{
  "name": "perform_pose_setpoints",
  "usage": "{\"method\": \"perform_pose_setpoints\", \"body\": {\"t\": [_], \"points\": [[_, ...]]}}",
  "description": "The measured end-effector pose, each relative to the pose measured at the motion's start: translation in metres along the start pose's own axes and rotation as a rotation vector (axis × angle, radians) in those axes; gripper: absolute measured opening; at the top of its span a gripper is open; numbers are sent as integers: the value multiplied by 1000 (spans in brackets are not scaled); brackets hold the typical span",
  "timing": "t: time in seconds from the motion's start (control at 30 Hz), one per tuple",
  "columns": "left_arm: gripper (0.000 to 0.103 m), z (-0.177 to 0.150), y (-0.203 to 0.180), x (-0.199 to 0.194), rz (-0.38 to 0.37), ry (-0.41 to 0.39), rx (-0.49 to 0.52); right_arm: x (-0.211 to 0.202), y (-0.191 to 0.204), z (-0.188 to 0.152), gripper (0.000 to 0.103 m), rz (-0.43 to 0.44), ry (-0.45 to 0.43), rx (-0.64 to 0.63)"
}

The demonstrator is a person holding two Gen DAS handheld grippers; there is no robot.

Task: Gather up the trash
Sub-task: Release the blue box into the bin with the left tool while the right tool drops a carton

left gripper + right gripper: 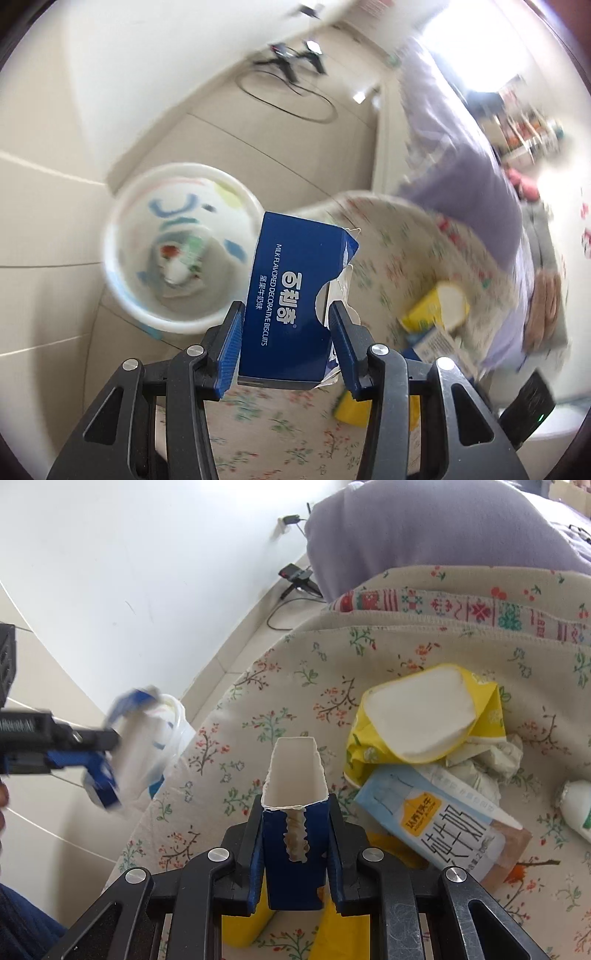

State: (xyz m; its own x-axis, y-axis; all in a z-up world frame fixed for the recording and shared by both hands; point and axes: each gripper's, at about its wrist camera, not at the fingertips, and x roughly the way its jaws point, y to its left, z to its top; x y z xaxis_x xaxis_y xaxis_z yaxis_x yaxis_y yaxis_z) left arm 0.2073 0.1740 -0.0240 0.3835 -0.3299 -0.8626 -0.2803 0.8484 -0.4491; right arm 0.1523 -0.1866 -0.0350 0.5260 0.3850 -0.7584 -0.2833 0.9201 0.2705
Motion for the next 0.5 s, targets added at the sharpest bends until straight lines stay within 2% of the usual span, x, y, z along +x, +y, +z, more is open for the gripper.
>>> {"method": "perform_pose_setpoints", "body": {"t": [0.07,0.17,0.37,0.5], "points": [[49,7,17,-9,10,-22,-33,-3,1,0,25,17,-15,5],[49,16,38,-12,79,-51,-66,-8,6,3,25,60,-48,2],[49,32,58,13,94,31,-110,-6,31,5,25,138,-87,-36],[49,40,66,16,125,18,-111,9,50,11,25,156,-59,-47]]}}
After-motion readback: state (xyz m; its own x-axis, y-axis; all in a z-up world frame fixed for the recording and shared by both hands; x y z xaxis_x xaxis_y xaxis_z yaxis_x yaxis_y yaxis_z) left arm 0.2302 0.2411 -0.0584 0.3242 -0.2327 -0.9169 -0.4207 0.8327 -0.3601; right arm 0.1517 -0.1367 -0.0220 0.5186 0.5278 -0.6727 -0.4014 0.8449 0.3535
